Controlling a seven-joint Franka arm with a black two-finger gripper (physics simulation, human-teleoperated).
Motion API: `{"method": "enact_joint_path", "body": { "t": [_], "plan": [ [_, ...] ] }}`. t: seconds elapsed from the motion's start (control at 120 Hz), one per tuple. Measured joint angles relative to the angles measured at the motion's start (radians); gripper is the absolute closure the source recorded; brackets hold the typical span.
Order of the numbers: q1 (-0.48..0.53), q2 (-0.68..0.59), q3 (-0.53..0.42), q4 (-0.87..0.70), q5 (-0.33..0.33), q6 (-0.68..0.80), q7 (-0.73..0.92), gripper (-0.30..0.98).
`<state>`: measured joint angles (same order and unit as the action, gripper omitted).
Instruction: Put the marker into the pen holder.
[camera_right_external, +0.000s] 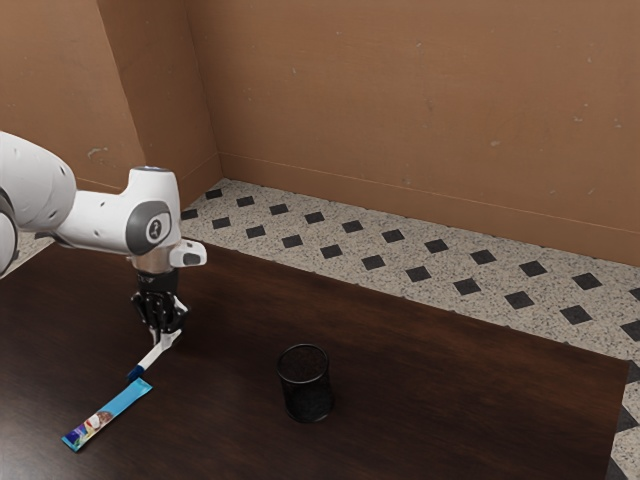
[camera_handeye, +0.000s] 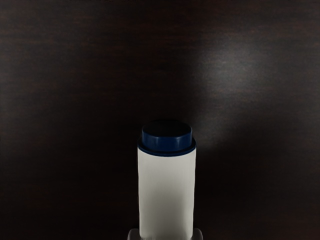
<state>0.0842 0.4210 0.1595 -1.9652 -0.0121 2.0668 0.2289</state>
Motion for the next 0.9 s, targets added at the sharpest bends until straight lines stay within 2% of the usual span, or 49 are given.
{"method": "enact_joint_path", "body": {
  "t": [0.133, 0.267, 0.417, 0.5, 0.6, 0.75, 0.9],
  "plan": [
    [-0.002, -0.025, 0.000, 0.001, 0.010, 0.008, -0.005, 0.77],
    [-0.035, -0.166, -0.035, -0.031, 0.086, 0.056, -0.012, 0.78],
    [-0.116, -0.332, -0.091, -0.158, 0.178, 0.288, -0.033, 0.79],
    [-0.169, -0.426, -0.099, -0.251, 0.196, 0.432, -0.070, 0.79],
    [-0.158, -0.537, -0.194, -0.328, 0.203, 0.550, -0.135, 0.79],
    [-0.168, -0.551, -0.292, -0.393, 0.197, 0.686, -0.254, 0.79],
    [-0.170, -0.525, -0.334, -0.408, 0.190, 0.773, -0.359, 0.79]
  ]
}}
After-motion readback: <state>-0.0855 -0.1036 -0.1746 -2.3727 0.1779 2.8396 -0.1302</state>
